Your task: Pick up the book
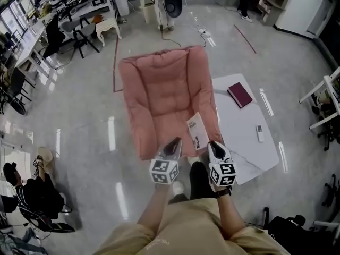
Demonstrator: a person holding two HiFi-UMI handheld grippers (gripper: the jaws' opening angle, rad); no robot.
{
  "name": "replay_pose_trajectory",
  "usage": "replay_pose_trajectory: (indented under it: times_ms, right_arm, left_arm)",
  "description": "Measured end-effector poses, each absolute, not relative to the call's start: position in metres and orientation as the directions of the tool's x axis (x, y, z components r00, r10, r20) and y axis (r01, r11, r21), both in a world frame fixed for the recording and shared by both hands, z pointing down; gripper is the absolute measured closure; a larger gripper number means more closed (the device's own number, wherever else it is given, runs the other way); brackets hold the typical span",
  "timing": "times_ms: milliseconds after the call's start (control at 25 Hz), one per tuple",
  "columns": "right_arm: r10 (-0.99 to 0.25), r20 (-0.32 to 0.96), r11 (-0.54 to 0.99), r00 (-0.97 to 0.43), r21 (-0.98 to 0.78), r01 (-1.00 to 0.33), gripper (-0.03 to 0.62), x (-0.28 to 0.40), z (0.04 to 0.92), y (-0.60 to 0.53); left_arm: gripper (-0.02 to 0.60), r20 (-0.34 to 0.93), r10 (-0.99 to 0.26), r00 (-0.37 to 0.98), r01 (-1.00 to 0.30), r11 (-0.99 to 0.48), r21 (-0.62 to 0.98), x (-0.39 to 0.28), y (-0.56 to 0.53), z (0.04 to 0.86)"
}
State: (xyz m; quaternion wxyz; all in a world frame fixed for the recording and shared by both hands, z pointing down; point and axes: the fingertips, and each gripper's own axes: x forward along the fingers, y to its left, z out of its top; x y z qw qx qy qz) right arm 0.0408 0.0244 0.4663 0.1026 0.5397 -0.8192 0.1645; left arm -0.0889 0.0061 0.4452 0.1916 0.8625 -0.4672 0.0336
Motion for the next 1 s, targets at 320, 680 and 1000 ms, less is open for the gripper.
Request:
replay_pose_trajectory:
  times_ms: [320,680,1000]
  right_arm:
    - [-0.781,0.499,0.266,-0.375,-0.278,-0.923,0.452,0.07,0.599,-0.008]
    - [-0.657,0.684,0.019,-0.316,-0.404,-0.915,0.373,0.116,0.79,-0.008]
    - [-0.581,0.737,0.003,-0.345,-0.422,-0.907,0.365,0.126,0.905,-0.038]
  left_arm:
    - [0.569,0.339,-0.728,0.595,-0.802,-0.516,0.3,-0.066,-0.044,0.521]
    - [0.575,0.505,-0.596,0.624,-0.779,-0.528,0.339,-0.025,-0.082,0.631]
    - [0.577,0.593,-0.53,0.606,-0.786,-0.512,0.346,-0.02,-0.1,0.703]
